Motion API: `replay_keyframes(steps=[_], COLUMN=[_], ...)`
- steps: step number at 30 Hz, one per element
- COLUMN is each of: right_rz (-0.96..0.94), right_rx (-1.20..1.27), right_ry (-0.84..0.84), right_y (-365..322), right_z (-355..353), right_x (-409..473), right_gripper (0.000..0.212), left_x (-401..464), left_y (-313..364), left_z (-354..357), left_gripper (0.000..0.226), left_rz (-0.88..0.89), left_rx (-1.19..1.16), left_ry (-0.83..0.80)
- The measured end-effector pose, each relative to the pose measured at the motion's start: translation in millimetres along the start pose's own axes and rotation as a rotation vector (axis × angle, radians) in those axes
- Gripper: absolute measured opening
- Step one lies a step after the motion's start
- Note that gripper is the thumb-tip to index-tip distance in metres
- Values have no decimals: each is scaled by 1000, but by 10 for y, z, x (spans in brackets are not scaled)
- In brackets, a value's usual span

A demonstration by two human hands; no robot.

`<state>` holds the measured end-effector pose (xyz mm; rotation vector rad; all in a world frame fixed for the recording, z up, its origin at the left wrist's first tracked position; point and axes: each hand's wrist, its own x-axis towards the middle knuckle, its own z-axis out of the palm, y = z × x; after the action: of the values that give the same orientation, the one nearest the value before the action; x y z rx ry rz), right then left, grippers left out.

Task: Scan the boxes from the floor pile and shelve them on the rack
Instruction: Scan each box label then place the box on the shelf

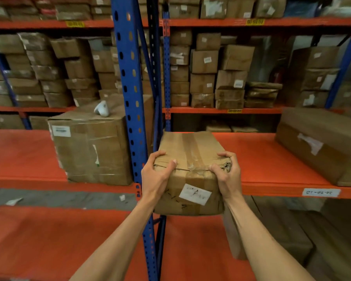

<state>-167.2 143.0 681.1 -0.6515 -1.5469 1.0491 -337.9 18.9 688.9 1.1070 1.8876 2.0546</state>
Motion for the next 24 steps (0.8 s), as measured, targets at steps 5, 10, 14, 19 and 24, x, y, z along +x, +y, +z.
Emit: replay_keyframes(steps=[5, 10, 14, 19, 24], right_rz=[26, 22, -23, -24, -251], right_rx=[-37, -57, -49, -165, -664], right_ry=[34, -2, 12, -70, -253], right_y=[516, 860, 996, 988, 1051], right_z=[421, 766, 885, 785, 543], right_x=[475, 769, 945, 1089, 1064], right_gripper=[42, 42, 46, 43, 61], left_x=[640, 1044, 1224, 1280, 1351], left_y=[-476, -832, -1084, -1069, -1283], left_z=[68, 57, 158, 203, -18], left_gripper=[32, 34, 45, 45, 50], left_rz=[-34, -22, 78, 239, 966], left_rx=[-17, 55, 161, 609, 1008], left_ry=[-30, -29, 8, 52, 36])
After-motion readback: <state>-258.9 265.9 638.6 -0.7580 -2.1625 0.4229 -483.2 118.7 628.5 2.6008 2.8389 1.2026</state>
